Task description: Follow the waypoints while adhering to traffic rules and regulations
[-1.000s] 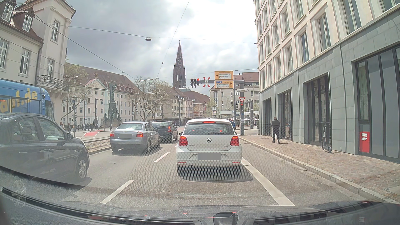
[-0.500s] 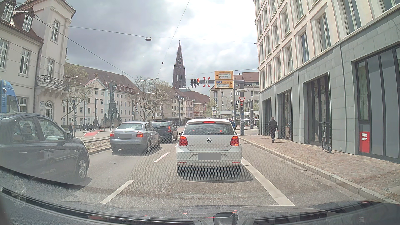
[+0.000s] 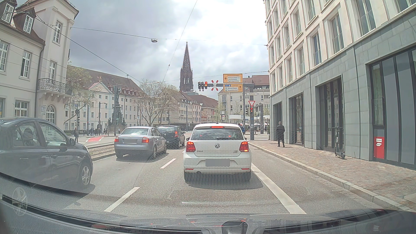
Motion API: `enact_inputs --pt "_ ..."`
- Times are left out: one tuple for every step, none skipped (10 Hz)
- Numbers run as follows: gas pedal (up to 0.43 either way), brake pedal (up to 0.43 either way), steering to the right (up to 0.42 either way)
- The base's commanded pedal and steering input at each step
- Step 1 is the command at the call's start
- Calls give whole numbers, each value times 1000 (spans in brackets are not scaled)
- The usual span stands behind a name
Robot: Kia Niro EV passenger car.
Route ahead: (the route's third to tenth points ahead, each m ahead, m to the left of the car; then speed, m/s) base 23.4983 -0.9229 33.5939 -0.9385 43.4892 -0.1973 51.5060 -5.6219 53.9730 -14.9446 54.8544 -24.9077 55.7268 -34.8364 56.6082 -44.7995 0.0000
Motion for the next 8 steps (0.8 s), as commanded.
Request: enact_inputs --pt "0 232 -11" --pt "0 232 -11" --pt "0 232 -11" --pt "0 232 -11" --pt "0 232 -11" --pt "0 238 -10" --pt "0 232 -11" --pt "0 232 -11"
